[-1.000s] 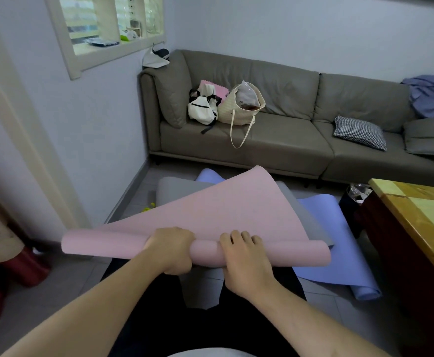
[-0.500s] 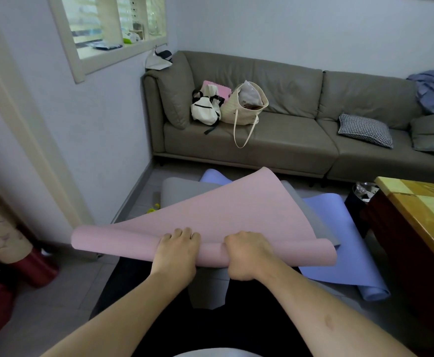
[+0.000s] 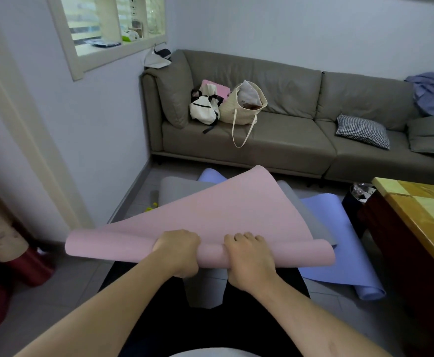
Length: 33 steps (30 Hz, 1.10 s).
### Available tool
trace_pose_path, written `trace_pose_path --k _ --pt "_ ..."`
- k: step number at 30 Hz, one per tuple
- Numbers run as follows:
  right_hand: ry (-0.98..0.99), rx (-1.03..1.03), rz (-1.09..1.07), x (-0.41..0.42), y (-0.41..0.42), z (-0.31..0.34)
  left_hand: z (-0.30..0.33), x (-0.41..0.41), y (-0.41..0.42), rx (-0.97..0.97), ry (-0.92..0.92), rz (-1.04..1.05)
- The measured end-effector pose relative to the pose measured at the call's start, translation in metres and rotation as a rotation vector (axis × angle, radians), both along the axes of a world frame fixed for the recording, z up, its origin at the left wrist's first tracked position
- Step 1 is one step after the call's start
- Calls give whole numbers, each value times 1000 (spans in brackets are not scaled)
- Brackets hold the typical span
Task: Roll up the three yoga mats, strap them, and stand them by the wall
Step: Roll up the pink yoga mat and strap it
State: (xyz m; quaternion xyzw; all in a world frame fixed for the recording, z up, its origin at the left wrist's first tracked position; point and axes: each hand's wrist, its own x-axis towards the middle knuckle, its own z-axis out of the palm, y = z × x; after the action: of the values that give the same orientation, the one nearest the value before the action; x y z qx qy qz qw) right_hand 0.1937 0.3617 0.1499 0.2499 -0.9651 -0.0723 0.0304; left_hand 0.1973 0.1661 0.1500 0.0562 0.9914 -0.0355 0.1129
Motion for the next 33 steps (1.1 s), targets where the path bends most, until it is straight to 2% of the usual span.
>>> trace_pose_path --k 4,7,11,14,17,20,26,30,33 --pt "-141 26 0 -9 -4 15 -10 20 3 -53 196 -38" --pt "-247 51 -28 -15 -7 27 -17 23 4 -52 277 -66" --pt "-242 41 -32 -18 -8 27 -9 14 7 -38 208 47" --pt "-88 -34 28 -10 1 12 -1 5 4 16 115 73" --pt "7 -1 50 -5 11 -1 5 -3 -1 90 22 99" --pt "-24 40 15 -9 6 8 3 0 3 48 34 76" --pt "-249 110 -11 -25 -2 28 -14 18 8 -52 244 11" --pt "-328 144 -10 -29 -8 38 -10 12 9 -58 198 88" --pt "-232 65 5 -25 -4 31 0 3 6 -12 132 103"
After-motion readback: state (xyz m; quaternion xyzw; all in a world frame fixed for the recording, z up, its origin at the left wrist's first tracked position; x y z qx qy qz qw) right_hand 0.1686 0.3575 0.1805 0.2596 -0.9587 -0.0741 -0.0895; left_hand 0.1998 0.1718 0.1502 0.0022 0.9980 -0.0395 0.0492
